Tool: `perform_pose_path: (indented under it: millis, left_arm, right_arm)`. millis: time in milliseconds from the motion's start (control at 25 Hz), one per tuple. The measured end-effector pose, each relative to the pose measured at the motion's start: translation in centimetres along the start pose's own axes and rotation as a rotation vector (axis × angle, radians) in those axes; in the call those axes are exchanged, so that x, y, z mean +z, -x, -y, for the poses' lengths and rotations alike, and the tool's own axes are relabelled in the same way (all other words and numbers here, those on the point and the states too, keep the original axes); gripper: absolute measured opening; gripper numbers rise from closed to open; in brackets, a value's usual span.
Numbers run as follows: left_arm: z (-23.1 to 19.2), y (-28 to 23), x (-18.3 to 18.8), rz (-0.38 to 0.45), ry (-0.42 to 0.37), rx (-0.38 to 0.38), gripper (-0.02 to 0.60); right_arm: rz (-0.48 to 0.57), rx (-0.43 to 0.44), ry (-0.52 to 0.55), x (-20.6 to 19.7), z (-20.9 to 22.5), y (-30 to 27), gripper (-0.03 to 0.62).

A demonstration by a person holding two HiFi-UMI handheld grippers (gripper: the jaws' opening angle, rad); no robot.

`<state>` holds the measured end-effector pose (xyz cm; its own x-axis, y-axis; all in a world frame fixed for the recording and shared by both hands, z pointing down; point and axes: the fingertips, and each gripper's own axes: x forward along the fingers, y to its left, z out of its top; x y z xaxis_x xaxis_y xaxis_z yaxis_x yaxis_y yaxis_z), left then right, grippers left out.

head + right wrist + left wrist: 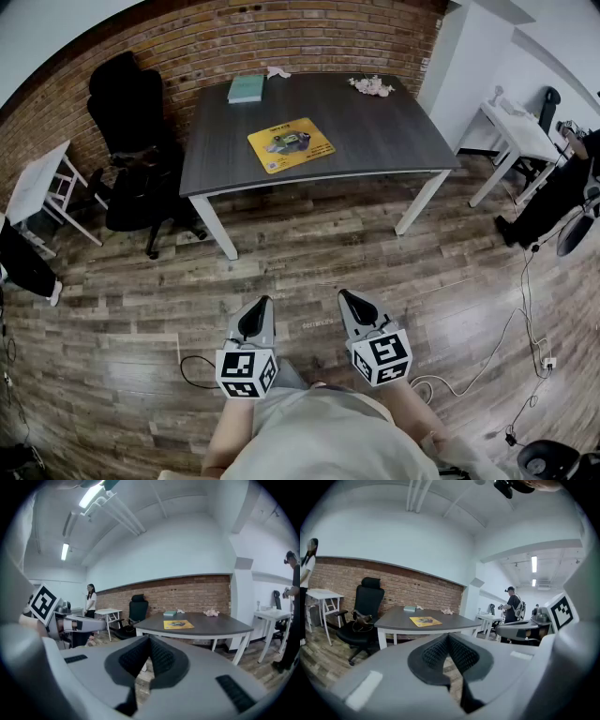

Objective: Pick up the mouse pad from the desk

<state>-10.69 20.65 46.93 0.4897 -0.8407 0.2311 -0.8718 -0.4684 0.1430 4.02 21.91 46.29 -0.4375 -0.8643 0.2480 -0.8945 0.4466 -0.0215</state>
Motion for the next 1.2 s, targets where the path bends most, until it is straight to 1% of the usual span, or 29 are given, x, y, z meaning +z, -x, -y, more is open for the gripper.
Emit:
perform_pose_path:
  millis: [160, 360, 600, 720, 800, 840, 880, 960, 1040, 1120, 1200]
  left_arm:
    - [1.6, 3.1, 0.0, 0.023, 0.019, 0.002, 0.009]
    - [3.6, 5.6, -0.6, 0.022, 0.015, 0.014, 0.009]
    - [5.3, 7.2, -0.9, 0.04, 0.008, 0.018, 0.011]
    - [5.4, 7.7, -1.2, 0.037, 0.023, 0.021, 0.012]
    - [5.7, 7.9, -1.4, 0.028, 0.03, 0.008, 0.014]
    - [5.9, 8.0, -1.6, 0.021, 0.033, -0.002, 0.025]
    - [6.1, 8.0, -1.8, 0.015, 0.036, -0.014, 0.052]
    - [6.4, 7.8, -2.0, 0.008, 0.045, -0.039, 0.117]
    - [6.4, 7.5, -1.9, 0.011, 0.055, -0.055, 0.175]
    - [6.4, 7.0, -1.8, 0.018, 0.058, -0.062, 0.237]
    - [6.3, 6.3, -1.6, 0.024, 0.052, -0.062, 0.285]
  right_arm:
    - [0.024, -0.036, -0.017, 0.0, 0.0, 3.9, 0.002]
    - [0.029, -0.016, -0.011, -0.1, -1.2, 7.1, 0.002]
    - [0.032, 0.005, -0.003, -0.6, -2.1, 9.1, 0.002]
    - [0.036, 0.0, -0.025, -0.8, -2.0, 9.5, 0.003]
    - [0.029, -0.004, -0.024, -1.1, -1.9, 9.7, 0.003]
    - [0.027, -0.003, -0.018, -1.2, -1.8, 9.7, 0.003]
    - [0.027, 0.0, -0.014, -1.2, -1.8, 9.8, 0.005]
    - [0.026, 0.002, -0.016, -1.3, -1.7, 9.8, 0.079]
    - [0.024, 0.002, -0.022, -1.4, -1.6, 9.5, 0.109]
    - [0.016, 0.008, -0.022, -1.6, -1.5, 9.0, 0.164]
    - [0.012, 0.018, -0.021, -1.5, -1.4, 8.3, 0.221]
